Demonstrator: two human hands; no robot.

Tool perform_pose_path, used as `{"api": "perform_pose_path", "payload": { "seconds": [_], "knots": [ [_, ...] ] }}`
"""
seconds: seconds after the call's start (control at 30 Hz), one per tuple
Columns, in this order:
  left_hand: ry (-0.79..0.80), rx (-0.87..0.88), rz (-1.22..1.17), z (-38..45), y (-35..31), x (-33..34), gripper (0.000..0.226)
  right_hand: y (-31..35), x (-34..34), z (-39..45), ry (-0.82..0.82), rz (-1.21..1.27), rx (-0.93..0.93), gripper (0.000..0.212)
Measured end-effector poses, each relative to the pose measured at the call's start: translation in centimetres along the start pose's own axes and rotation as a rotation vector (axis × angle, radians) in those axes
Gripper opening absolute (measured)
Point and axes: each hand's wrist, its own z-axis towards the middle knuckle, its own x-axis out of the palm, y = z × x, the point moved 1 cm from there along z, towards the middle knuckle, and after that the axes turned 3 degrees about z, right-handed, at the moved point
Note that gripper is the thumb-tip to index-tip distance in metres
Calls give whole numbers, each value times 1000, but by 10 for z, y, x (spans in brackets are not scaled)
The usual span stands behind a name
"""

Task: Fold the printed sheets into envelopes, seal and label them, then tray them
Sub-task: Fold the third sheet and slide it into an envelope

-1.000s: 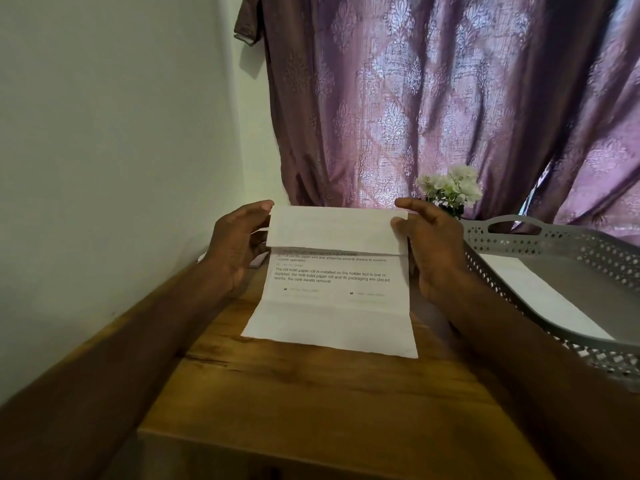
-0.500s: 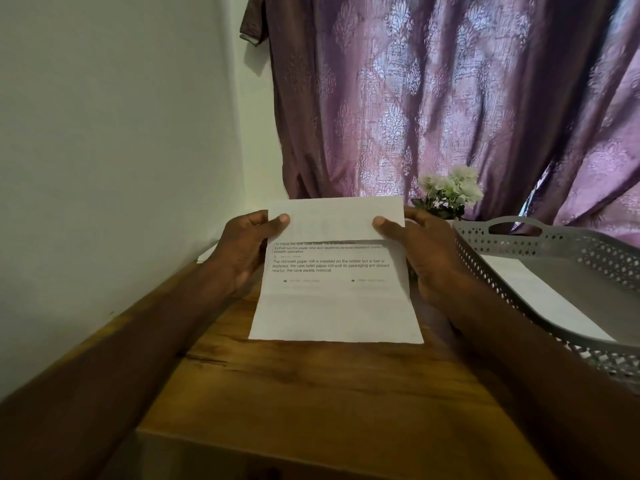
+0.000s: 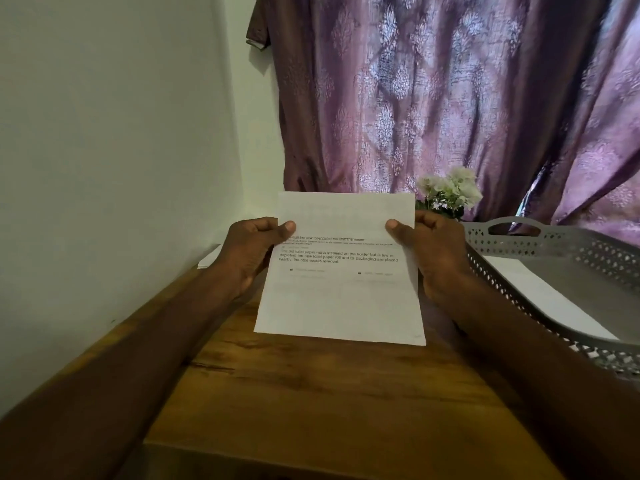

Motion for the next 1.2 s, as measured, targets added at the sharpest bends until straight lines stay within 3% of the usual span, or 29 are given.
{"api": "perform_pose_path", "payload": {
  "seconds": [0.2, 0.47, 0.67, 0.9, 1.2],
  "knots": [
    [-16, 24, 21, 5, 3, -7, 15, -6, 2, 2, 0, -36, -34, 24],
    [-17, 2, -24, 8, 4, -6, 28, -7, 0, 8, 32, -82, -46, 28],
    [-44, 7, 48, 6, 1, -8, 20, -9, -1, 9, 67, -140, -37, 31],
    [-65, -14, -13, 10, 3, -14, 21, -8, 2, 10, 41, -142, -43, 17],
    [-17, -59, -50, 14, 6, -7, 26, -13, -5, 16, -41, -186, -37, 37]
  ]
}}
